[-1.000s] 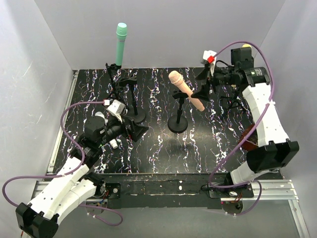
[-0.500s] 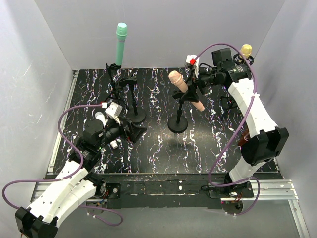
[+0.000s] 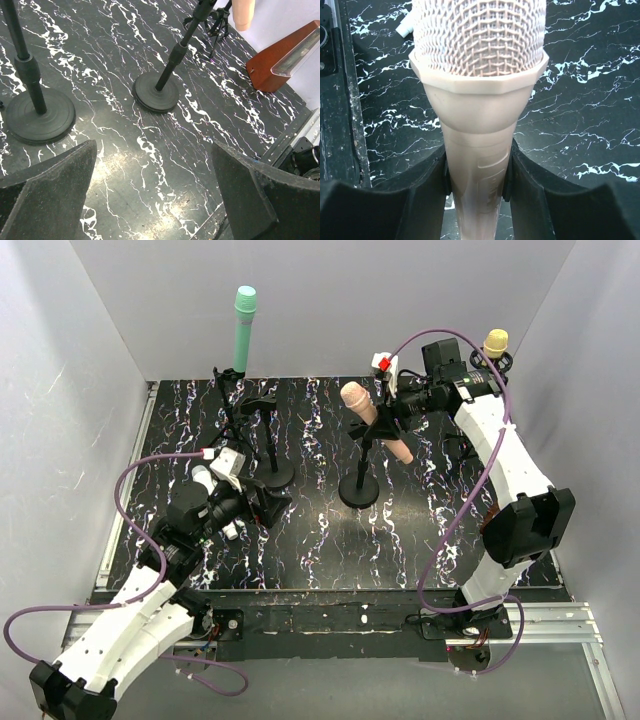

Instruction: Attach the microphones to the stand

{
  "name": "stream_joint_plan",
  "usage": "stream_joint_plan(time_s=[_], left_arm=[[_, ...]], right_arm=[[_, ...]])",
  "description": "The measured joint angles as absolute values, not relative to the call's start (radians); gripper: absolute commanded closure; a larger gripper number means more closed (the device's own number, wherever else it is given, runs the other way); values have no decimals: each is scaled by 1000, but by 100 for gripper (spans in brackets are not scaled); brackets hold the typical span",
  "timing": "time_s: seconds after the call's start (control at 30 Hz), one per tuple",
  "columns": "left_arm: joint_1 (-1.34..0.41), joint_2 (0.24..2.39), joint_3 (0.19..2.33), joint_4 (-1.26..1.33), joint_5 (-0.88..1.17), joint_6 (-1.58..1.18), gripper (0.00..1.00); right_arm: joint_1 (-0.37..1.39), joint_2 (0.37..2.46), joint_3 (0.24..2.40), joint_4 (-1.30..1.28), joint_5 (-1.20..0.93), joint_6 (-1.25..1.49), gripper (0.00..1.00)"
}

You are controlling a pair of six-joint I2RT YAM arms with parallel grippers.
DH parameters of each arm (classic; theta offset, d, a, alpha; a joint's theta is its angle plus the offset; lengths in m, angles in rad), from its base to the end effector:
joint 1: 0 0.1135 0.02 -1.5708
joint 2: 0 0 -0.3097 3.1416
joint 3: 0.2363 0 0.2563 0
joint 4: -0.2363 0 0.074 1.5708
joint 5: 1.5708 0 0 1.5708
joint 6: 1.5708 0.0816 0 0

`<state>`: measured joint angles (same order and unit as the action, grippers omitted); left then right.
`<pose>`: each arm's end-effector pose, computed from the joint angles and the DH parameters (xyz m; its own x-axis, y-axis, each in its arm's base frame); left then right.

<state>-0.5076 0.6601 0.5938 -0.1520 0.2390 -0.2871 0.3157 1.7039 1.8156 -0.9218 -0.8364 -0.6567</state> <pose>0.1458 -0.1032 0.3136 -0.3724 -0.1077 -0.9218 0.5931 0.7364 -0.3256 0.3526 0.1789 0.4147 -0.1214 -0.4700 -0.8743 -0.9704 0.2414 0.0049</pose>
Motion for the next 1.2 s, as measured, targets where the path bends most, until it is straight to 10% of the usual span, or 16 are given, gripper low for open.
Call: stream_joint_plan(time_s=[0.73, 1.2], left_arm=[[-508, 653, 603, -181, 209, -273, 2], [-508, 652, 605, -188, 209, -280, 2]], right_arm=[[33, 1856, 2071, -777, -569, -520, 82], [33, 1814, 1953, -690, -533, -461, 19]])
